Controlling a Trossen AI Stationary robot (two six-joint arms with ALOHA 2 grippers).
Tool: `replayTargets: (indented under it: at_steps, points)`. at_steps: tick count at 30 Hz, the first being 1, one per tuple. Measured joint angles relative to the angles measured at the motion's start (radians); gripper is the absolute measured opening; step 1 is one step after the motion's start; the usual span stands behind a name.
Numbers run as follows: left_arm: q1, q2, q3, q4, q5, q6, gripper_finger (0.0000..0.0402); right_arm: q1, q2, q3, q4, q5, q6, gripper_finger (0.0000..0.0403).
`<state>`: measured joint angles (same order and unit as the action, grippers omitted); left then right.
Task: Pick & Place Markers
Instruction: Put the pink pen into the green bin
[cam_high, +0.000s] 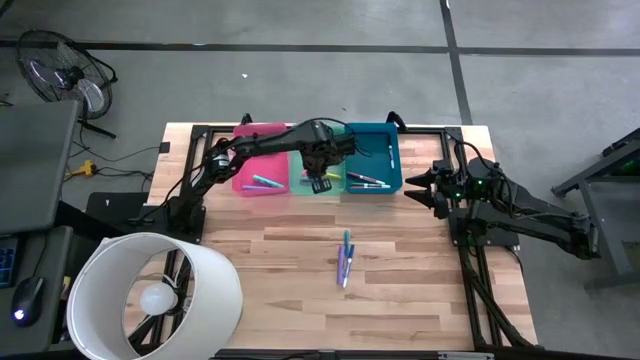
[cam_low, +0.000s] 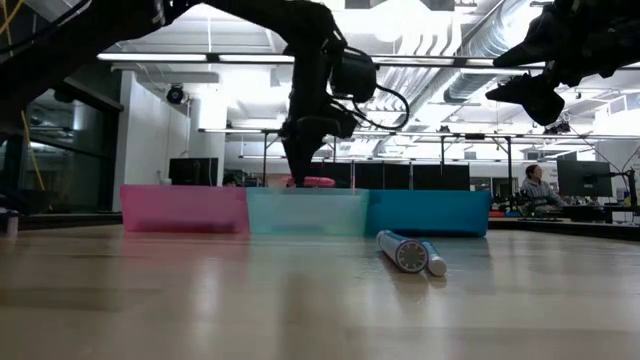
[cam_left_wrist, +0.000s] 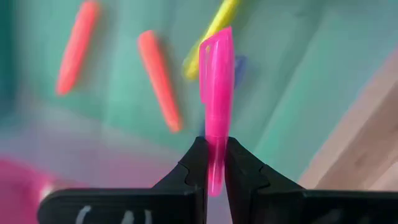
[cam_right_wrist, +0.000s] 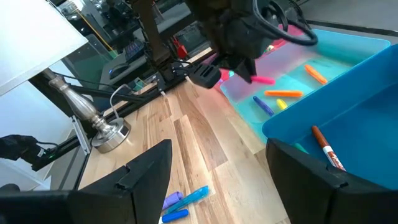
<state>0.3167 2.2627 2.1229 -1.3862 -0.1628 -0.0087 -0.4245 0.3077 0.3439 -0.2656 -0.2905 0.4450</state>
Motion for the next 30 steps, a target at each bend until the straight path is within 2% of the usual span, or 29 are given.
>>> replayTargets:
  at_steps: [7,14,20,30]
  points:
    - [0.004,0.0,-0.095,0.078,0.022,0.082,0.003,0.0,0.0,0.0,0.0,0.0,0.0,0.025]
    - [0.004,0.001,-0.166,0.084,0.029,0.134,0.0048,0.0,0.0,0.0,0.0,0.0,0.0,0.025]
    - [0.004,0.001,-0.171,0.127,0.076,0.135,0.0051,0.0,0.0,0.0,0.0,0.0,0.0,0.025]
    - [-0.003,-0.016,-0.172,0.142,0.078,0.11,0.0053,0.0,0.0,0.0,0.0,0.0,0.0,0.025]
